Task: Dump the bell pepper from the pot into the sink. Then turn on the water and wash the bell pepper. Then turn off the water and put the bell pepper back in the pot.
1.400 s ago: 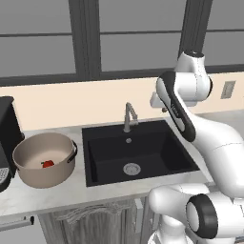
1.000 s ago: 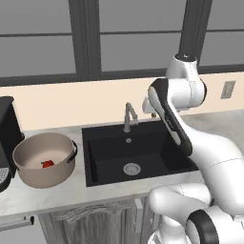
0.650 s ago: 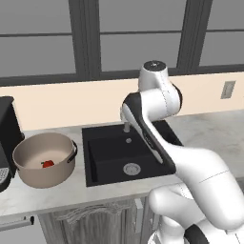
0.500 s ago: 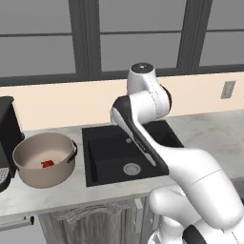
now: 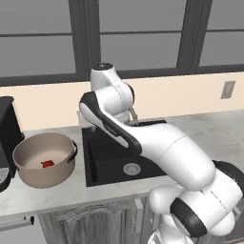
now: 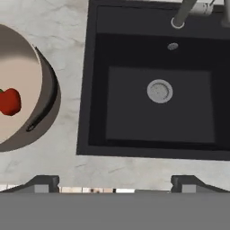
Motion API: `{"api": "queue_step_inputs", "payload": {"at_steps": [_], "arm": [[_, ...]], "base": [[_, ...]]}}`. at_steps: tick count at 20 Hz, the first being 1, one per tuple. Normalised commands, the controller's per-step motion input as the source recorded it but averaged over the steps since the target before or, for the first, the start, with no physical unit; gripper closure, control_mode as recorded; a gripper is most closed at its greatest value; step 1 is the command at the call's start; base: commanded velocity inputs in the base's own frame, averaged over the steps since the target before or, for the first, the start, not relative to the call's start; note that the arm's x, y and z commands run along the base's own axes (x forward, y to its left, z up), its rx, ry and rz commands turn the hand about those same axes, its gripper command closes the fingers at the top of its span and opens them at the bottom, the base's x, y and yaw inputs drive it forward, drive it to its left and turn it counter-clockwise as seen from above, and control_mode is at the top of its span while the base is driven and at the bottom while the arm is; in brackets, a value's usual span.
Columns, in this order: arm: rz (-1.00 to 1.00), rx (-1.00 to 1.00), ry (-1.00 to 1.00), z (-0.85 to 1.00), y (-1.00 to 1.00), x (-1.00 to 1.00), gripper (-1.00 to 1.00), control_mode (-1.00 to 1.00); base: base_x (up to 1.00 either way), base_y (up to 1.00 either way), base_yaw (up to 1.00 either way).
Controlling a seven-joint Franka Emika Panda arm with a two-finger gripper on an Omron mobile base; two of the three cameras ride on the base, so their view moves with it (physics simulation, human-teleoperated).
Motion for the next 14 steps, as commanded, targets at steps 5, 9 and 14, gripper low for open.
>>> {"api": "queue_step_inputs", "payload": {"at_steps": [5,9,14], "arm": [[0.00,0.00,0.07,-0.28,0.80,0.32,-1.00,-1.00],[0.00,0.00,0.05,-0.42,0.52,0.28,-1.00,-1.00],[-0.01,0.00,0.07,-0.55,0.31,0.42,-1.00,-1.00]], "base": [[0.00,0.00,0.00],[0.00,0.00,0.00],[0.00,0.00,0.00]]}}
